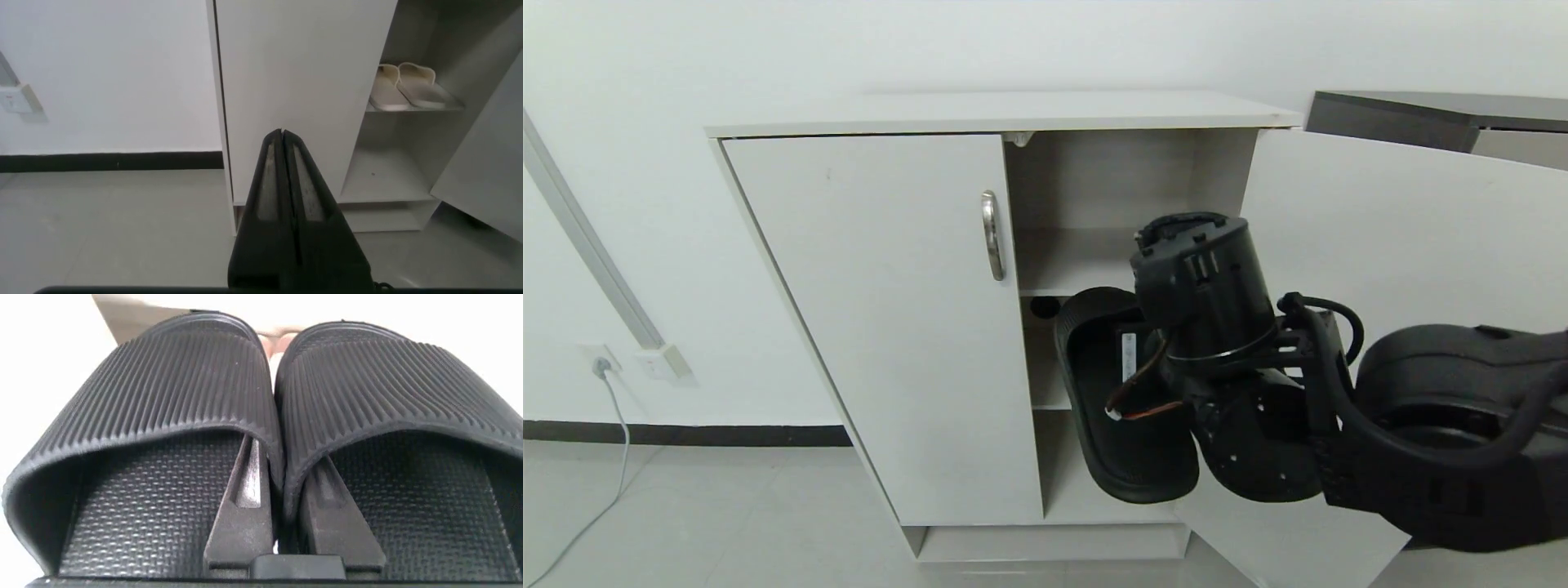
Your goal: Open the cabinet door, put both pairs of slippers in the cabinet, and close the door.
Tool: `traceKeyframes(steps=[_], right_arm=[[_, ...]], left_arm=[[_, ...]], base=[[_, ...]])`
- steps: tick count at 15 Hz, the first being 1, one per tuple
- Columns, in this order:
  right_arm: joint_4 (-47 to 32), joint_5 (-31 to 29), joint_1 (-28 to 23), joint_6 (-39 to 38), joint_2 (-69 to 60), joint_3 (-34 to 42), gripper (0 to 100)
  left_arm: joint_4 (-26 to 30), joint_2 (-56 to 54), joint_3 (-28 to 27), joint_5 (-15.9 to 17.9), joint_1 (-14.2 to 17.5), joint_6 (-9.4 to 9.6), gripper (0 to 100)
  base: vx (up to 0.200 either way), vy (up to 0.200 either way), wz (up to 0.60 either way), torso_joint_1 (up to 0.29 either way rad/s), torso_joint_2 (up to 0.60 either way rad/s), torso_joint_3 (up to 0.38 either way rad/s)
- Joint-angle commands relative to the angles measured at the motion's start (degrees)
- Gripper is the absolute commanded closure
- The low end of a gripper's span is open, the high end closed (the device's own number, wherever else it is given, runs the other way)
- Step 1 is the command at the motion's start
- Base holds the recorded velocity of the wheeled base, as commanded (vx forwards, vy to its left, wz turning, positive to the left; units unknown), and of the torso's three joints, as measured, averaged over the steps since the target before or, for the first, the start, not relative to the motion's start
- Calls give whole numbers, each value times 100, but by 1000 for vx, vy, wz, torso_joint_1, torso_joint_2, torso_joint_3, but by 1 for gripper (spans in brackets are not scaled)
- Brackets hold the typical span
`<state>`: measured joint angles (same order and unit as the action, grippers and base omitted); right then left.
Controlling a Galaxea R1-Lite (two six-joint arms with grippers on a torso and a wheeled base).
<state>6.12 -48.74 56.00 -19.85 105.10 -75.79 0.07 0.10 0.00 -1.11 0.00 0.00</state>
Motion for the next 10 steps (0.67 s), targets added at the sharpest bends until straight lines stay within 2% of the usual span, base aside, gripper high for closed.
traceKeyframes(steps=[1, 10], right_arm=[[-243, -66, -2, -160, 363, -569, 100], [-234, -57, -2, -151, 512, -700, 100]], left_arm=[[1, 8, 0, -3, 0, 0, 100], [1, -1, 0, -12, 0, 0, 100]], base=[[0, 0, 0, 0, 0, 0], [0, 0, 0, 0, 0, 0]])
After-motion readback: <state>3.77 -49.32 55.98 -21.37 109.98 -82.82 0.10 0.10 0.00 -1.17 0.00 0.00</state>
